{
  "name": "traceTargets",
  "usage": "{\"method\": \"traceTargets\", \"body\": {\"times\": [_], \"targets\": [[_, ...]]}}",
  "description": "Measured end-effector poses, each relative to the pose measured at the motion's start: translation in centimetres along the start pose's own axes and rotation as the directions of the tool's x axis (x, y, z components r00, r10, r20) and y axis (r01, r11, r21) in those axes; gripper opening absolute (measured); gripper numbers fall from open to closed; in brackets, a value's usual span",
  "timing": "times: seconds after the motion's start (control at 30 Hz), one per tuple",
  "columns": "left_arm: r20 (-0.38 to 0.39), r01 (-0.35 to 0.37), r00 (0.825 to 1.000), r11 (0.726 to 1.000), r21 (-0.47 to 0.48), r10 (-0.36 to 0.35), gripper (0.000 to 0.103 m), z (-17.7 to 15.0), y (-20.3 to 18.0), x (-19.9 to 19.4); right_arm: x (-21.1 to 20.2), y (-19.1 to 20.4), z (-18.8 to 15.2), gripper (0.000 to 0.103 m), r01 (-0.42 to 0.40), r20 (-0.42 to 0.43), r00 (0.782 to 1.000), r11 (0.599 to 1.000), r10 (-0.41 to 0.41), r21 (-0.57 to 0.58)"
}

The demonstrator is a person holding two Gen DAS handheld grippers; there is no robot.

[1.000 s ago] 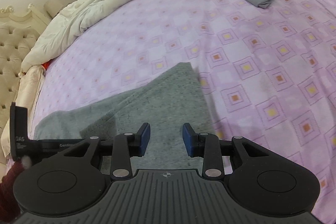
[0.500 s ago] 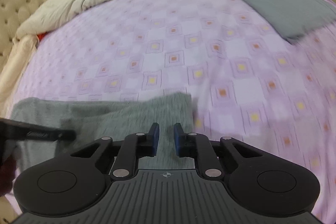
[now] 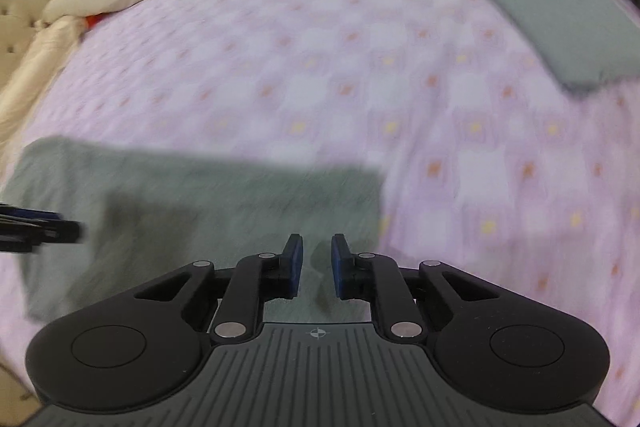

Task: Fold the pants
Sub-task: 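Fold the held leg end over the pants with the right gripper, open, then move both open grippers over the folded grey pants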

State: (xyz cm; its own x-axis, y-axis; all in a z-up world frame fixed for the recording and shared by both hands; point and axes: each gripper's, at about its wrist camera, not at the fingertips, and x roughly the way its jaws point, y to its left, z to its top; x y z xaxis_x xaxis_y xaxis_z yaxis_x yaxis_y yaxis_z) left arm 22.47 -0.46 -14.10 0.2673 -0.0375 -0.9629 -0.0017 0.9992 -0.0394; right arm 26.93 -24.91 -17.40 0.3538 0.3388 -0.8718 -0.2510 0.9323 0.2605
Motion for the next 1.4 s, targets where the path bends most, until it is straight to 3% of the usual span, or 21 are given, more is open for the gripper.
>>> {"method": "traceTargets", "body": {"times": [0.13, 0.2, 0.27, 0.47, 0.7, 0.9, 1.13, 1.4], "targets": [[-0.08, -0.097, 0.991, 0.993, 0.071, 0.103, 0.058, -2.5, -1.7, 3.1, 0.2, 0.4, -3.6, 0.015, 0.018, -0.09, 0.996, 0.999, -0.02, -0.03], [-0.071, -0.103, 0.992, 0.994, 0.033, 0.105, 0.059, -2.4, -1.9, 3.3, 0.1, 0.1, -4.4, 0.015, 0.013, -0.108, 0.994, 1.0, -0.012, 0.003], [-0.081, -0.097, 0.992, 0.995, -0.008, 0.096, 0.058, -1.8, -1.6, 2.6, -0.9, -0.1, -4.4, 0.015, 0.008, -0.083, 0.997, 0.999, -0.005, 0.037], [0.021, -0.144, 0.989, 0.987, -0.071, 0.146, 0.056, -1.5, -0.6, -2.4, -4.7, 0.7, -4.2, 0.015, 0.005, 0.023, 1.0, 1.0, -0.005, 0.026], [0.062, -0.166, 0.981, 0.964, -0.206, 0.182, 0.057, -4.5, 1.5, -6.7, -7.9, 3.3, -4.6, 0.015, 0.176, 0.163, 0.973, 0.983, -0.165, -0.056], [0.09, -0.27, 0.952, 0.94, -0.207, 0.293, 0.057, -7.2, 2.6, -8.4, -6.9, 4.9, -4.7, 0.015, 0.084, 0.147, 0.987, 0.991, -0.068, -0.106], [0.045, -0.231, 0.967, 0.941, -0.247, 0.249, 0.058, -7.7, 5.3, -7.9, -7.0, 8.0, -4.3, 0.016, -0.011, 0.106, 0.994, 0.999, 0.016, -0.049], [0.063, -0.194, 0.973, 0.935, -0.299, 0.222, 0.058, -7.6, 11.6, -7.2, -5.9, 13.2, -3.7, 0.016, 0.04, 0.118, 0.992, 0.998, -0.033, -0.057]]}}
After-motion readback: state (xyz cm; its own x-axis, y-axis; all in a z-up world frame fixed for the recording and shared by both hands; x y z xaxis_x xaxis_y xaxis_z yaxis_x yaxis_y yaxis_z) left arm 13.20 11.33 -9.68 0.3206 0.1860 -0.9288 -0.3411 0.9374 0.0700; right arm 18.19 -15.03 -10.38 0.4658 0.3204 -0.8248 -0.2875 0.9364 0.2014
